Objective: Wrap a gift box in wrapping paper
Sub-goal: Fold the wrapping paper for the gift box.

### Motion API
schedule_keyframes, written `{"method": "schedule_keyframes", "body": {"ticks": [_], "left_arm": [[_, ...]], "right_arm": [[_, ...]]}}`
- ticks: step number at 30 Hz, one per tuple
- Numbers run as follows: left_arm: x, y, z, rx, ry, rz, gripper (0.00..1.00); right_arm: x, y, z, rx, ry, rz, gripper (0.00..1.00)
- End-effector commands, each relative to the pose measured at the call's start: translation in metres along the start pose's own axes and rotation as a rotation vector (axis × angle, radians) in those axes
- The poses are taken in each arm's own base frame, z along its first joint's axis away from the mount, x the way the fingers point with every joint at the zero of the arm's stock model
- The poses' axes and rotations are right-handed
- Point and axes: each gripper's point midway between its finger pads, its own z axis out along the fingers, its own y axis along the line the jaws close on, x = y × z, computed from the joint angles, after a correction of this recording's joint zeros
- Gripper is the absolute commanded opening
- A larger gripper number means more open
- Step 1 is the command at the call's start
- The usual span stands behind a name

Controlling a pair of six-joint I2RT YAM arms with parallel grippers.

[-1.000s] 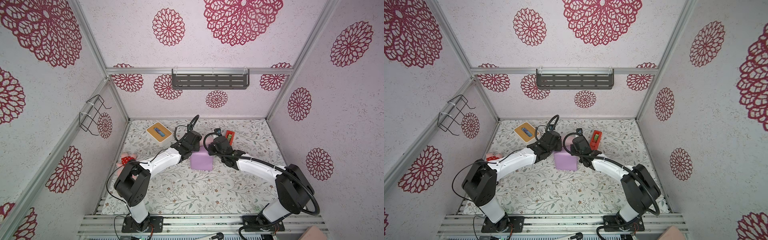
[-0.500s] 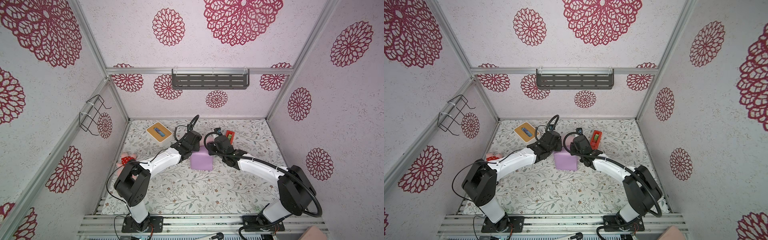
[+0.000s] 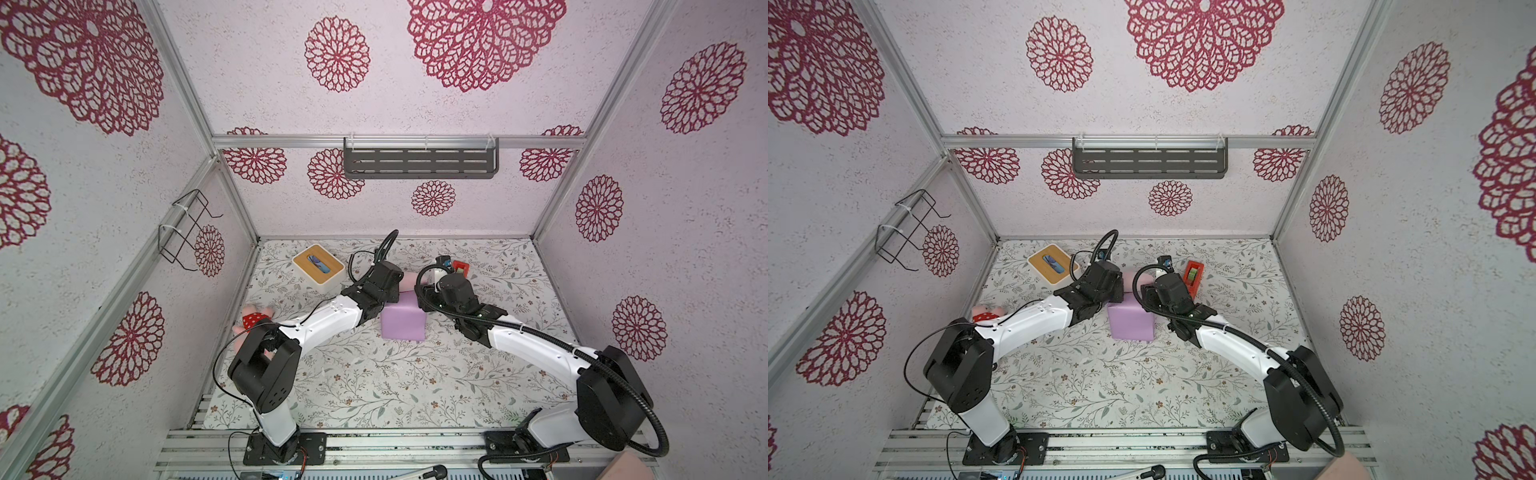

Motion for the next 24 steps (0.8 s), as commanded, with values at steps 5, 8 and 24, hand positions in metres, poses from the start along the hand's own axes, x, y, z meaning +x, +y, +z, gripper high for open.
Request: {"method": "schedule_keyframes", "body": {"ticks": [5, 8, 24], "left_arm": [[-0.006, 0.003, -0.008, -0.003, -0.015, -0.001, 0.0], [-0.006, 0.003, -0.008, -0.003, -0.013, -0.001, 0.0], [-0.007, 0.002, -0.009, 0.001, -0.013, 0.003, 0.0]], "right_arm": [[-0.016, -0.004, 0.005, 0.056, -0.049, -0.053, 0.36], [-0.018, -0.003, 0.007, 0.056, -0.047, -0.069, 0.3], [-0.021, 0.0, 0.014, 0.049, -0.026, -0.089, 0.0]]}}
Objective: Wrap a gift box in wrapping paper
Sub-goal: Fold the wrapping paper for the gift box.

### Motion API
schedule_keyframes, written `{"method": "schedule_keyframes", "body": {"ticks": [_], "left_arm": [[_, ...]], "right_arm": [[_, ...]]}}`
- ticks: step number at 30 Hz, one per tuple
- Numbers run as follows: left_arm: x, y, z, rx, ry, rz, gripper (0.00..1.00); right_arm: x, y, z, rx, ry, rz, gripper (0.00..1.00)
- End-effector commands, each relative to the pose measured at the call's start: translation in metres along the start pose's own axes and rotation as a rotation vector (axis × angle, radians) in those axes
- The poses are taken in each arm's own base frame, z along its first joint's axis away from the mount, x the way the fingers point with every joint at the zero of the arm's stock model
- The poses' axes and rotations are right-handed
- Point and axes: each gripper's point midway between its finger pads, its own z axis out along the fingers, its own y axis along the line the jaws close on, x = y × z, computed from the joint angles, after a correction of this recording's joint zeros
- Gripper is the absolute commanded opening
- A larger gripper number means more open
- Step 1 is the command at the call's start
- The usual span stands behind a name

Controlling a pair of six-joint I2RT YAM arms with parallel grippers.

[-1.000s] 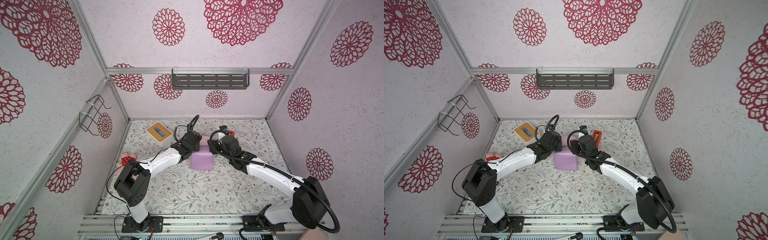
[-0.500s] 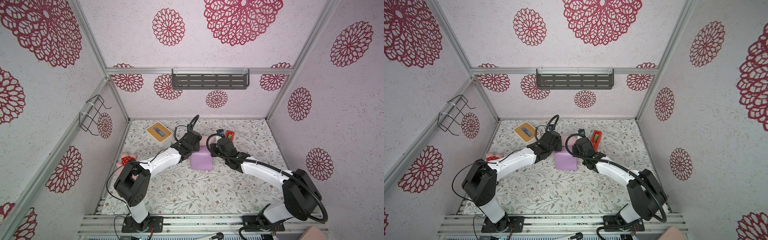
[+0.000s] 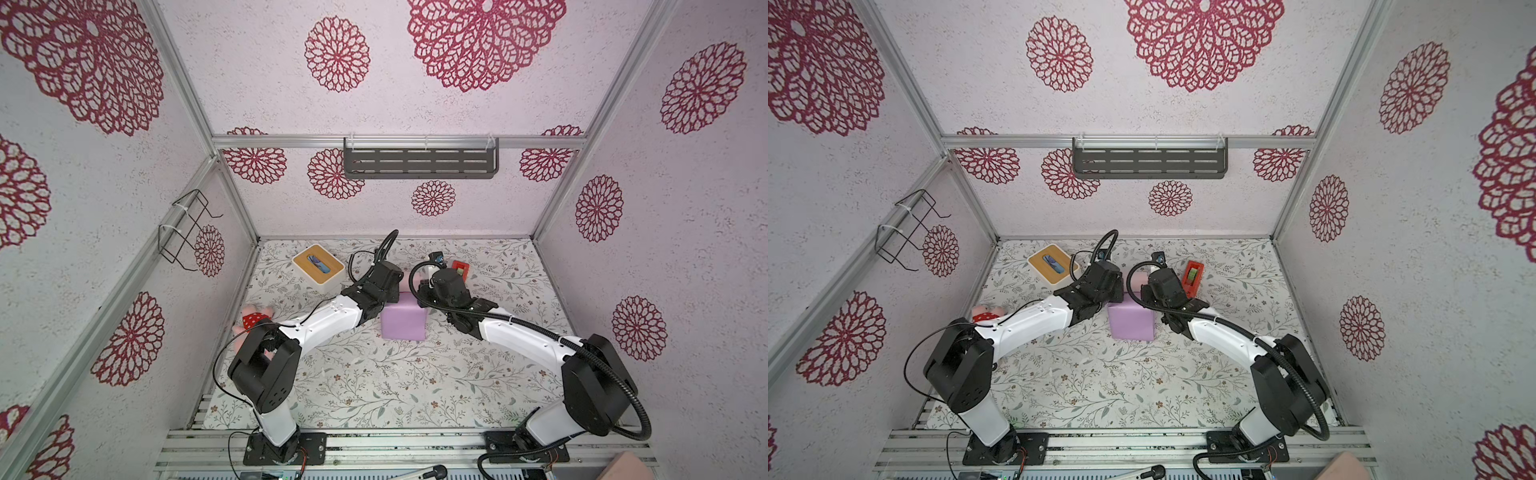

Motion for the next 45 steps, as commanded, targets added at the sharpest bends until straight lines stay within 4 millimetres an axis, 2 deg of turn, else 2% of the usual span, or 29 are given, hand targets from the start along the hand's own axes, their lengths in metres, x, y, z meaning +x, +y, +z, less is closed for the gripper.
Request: {"method": "schedule_keyframes", "body": {"ticks": [1, 2, 6, 8, 11, 17, 21, 23, 25, 28, 31, 33, 35, 39, 45], "left_arm": [[-0.007, 0.002, -0.009, 0.001, -0.013, 0.003, 0.0], [-0.007, 0.002, -0.009, 0.001, -0.014, 0.0, 0.0], [-0.008, 0.002, -0.009, 0.003, -0.015, -0.002, 0.0], [-0.008, 0.001, -0.01, 0.004, -0.015, 0.0, 0.0], [-0.008, 0.001, -0.011, 0.005, -0.016, -0.002, 0.0], [-0.008, 0.001, -0.011, 0.006, -0.016, -0.003, 0.0], [-0.01, 0.001, -0.012, 0.009, -0.02, -0.009, 0.02], [-0.014, 0.0, -0.014, 0.013, -0.028, -0.018, 0.11], [-0.019, 0.0, -0.018, 0.019, -0.037, -0.03, 0.26], [-0.02, -0.002, -0.027, 0.051, -0.037, -0.052, 0.43], [-0.015, -0.003, -0.037, 0.092, -0.028, -0.079, 0.51], [-0.011, -0.002, -0.042, 0.112, -0.024, -0.096, 0.54], [-0.003, 0.001, -0.044, 0.118, -0.011, -0.101, 0.54], [0.015, 0.003, -0.036, 0.105, 0.042, -0.095, 0.47], [0.014, 0.001, -0.025, 0.082, 0.044, -0.055, 0.25]], "right_arm": [[-0.01, -0.002, -0.003, 0.011, -0.018, -0.001, 0.0], [-0.013, -0.002, -0.005, 0.011, -0.024, 0.001, 0.02], [-0.011, -0.006, -0.016, 0.015, -0.022, 0.025, 0.35], [-0.003, -0.006, -0.02, -0.007, -0.018, 0.052, 0.48], [0.011, -0.002, -0.019, -0.031, 0.008, 0.084, 0.58], [0.03, -0.002, -0.006, -0.028, 0.047, 0.101, 0.59], [0.043, -0.012, -0.002, 0.02, 0.072, 0.087, 0.54], [0.05, -0.014, -0.002, 0.024, 0.081, 0.094, 0.52], [0.058, -0.016, -0.002, 0.02, 0.095, 0.103, 0.51], [0.067, -0.017, -0.002, 0.019, 0.11, 0.112, 0.51], [0.072, -0.016, -0.002, 0.01, 0.118, 0.119, 0.51], [0.074, -0.016, -0.001, 0.005, 0.123, 0.12, 0.51], [0.074, -0.015, -0.002, 0.001, 0.122, 0.12, 0.51], [0.07, -0.014, -0.003, -0.004, 0.11, 0.12, 0.51], [0.068, -0.012, -0.003, -0.011, 0.106, 0.12, 0.51]]}}
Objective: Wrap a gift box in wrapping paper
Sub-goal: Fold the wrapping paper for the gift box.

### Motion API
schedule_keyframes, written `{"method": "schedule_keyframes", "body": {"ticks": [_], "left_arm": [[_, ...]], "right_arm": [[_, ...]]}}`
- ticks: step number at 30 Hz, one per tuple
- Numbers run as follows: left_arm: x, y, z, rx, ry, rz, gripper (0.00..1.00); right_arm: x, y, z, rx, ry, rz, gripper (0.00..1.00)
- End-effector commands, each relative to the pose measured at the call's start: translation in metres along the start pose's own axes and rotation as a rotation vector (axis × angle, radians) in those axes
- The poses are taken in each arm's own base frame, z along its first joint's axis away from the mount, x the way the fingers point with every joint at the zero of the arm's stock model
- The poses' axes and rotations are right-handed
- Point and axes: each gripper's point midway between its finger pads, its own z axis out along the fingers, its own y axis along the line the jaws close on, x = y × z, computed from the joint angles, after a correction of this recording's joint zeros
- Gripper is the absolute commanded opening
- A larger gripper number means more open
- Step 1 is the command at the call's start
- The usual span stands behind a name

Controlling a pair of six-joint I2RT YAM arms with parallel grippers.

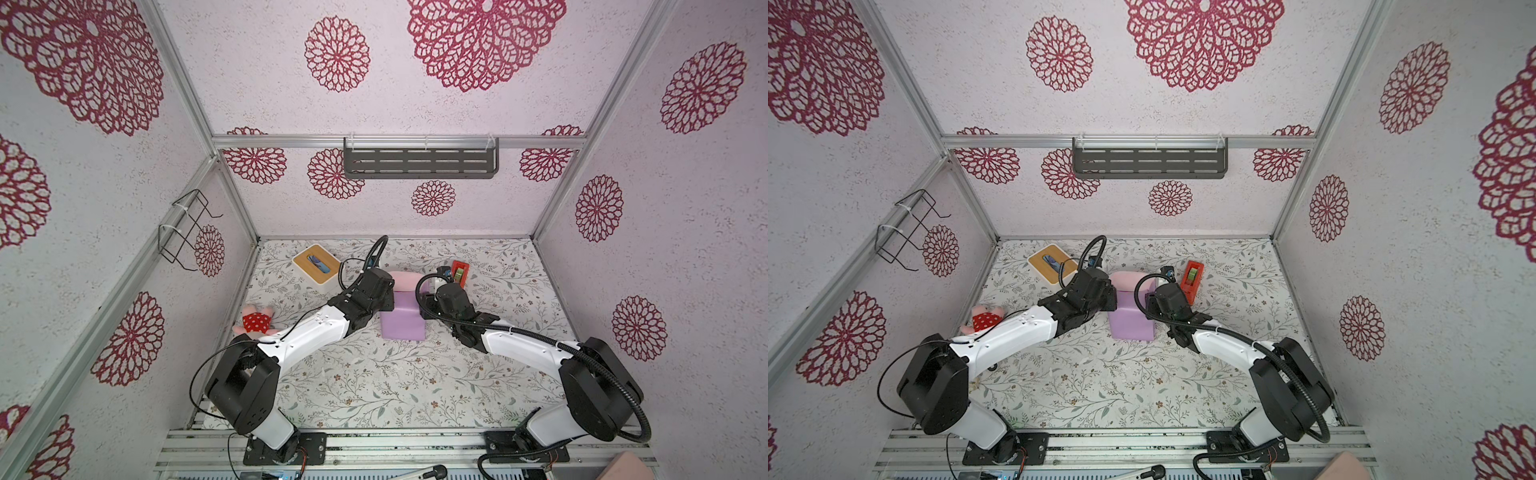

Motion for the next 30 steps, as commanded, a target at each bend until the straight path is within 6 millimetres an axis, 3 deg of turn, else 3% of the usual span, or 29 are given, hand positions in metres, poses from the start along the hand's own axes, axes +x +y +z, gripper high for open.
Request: {"method": "schedule_keyframes", "body": {"ticks": [1, 10, 17, 22, 30], "left_arm": [[-0.005, -0.001, 0.007, -0.013, -0.004, 0.019, 0.23], [-0.004, 0.0, 0.022, -0.05, 0.003, 0.067, 0.14], [0.007, 0.004, 0.028, -0.068, 0.027, 0.084, 0.13], [0.013, 0.008, 0.03, -0.083, 0.04, 0.103, 0.04], [0.028, 0.012, 0.032, -0.092, 0.064, 0.111, 0.0]], "right_arm": [[0.021, -0.006, -0.002, 0.02, 0.07, -0.017, 0.51], [0.016, -0.004, -0.002, 0.017, 0.066, -0.027, 0.51], [0.013, -0.004, -0.003, 0.023, 0.061, -0.036, 0.51], [0.01, -0.003, -0.004, 0.02, 0.056, -0.039, 0.53], [-0.027, 0.017, -0.017, -0.042, -0.007, -0.051, 0.68]]}}
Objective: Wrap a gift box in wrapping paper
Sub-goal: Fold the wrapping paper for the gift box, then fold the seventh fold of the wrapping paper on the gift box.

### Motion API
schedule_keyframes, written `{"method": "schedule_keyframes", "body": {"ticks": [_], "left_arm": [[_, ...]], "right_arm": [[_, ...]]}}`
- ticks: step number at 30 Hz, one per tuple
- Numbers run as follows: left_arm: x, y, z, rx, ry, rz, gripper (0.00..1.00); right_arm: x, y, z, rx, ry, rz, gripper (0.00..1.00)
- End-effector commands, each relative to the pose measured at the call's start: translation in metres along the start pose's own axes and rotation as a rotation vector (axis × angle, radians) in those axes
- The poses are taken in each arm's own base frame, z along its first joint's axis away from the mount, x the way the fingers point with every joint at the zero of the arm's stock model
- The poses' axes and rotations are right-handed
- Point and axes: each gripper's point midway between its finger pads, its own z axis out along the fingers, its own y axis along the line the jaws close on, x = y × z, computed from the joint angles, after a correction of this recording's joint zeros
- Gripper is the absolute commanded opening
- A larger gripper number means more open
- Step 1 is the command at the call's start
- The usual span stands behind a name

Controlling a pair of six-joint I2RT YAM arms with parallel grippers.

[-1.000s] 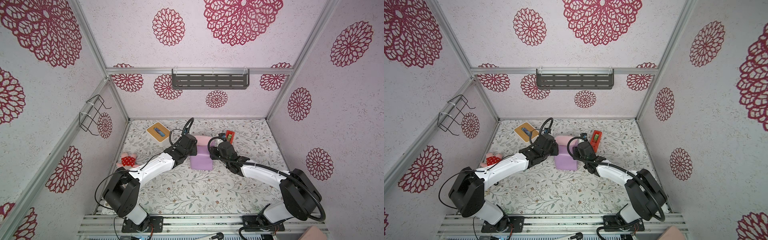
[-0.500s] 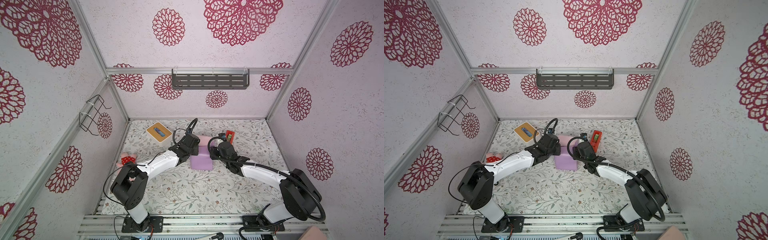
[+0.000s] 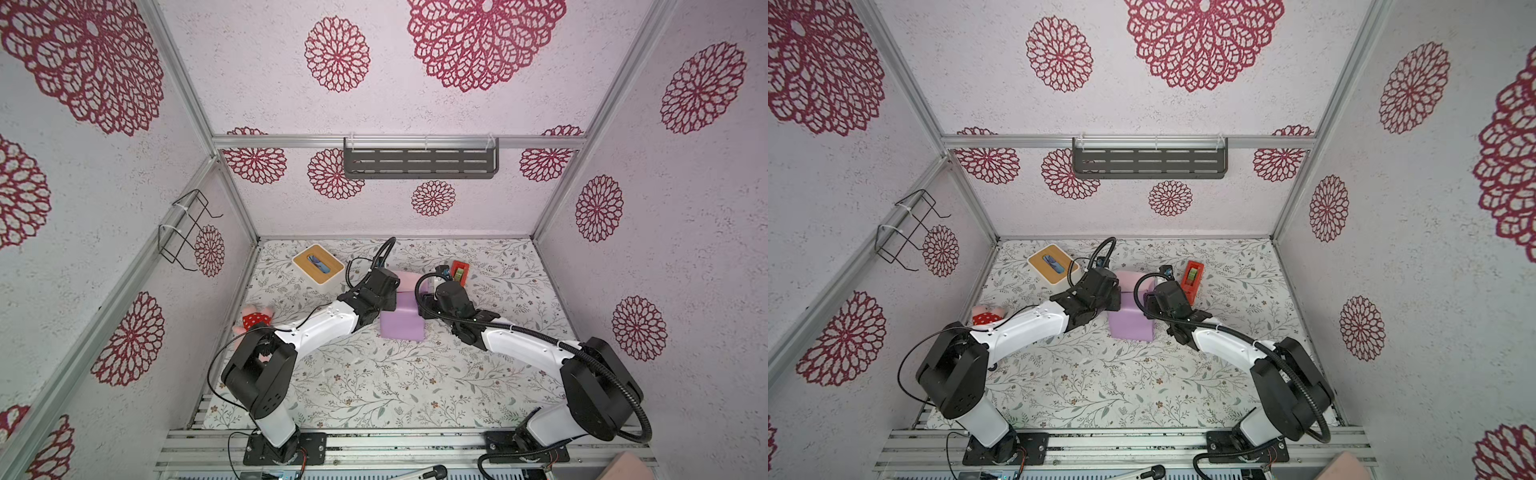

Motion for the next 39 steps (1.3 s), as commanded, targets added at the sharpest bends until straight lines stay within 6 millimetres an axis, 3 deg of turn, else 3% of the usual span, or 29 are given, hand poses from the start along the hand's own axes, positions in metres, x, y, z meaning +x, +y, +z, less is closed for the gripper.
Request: {"method": "schedule_keyframes", "body": {"ticks": [1, 6, 12, 15, 20, 26, 39], "left_arm": [[0.022, 0.007, 0.009, -0.032, 0.046, 0.028, 0.0], [0.024, 0.007, 0.009, -0.032, 0.046, 0.033, 0.0], [0.023, 0.007, 0.007, -0.036, 0.039, 0.04, 0.0], [0.022, 0.007, 0.006, -0.036, 0.035, 0.038, 0.0], [0.021, 0.006, 0.007, -0.037, 0.032, 0.041, 0.0], [0.019, 0.004, 0.006, -0.038, 0.028, 0.045, 0.0], [0.017, 0.004, 0.004, -0.036, 0.023, 0.046, 0.0]], "right_arm": [[-0.03, 0.016, -0.02, -0.053, -0.049, -0.02, 0.7], [-0.044, 0.017, -0.045, -0.129, -0.053, -0.021, 0.77], [-0.051, -0.009, -0.071, -0.253, -0.023, 0.05, 0.78], [-0.051, -0.03, -0.063, -0.233, 0.012, 0.108, 0.75], [-0.054, -0.038, -0.042, -0.201, 0.028, 0.138, 0.68], [-0.041, -0.022, -0.018, -0.255, 0.088, 0.136, 0.62], [-0.032, 0.0, -0.008, -0.307, 0.11, 0.139, 0.61]]}}
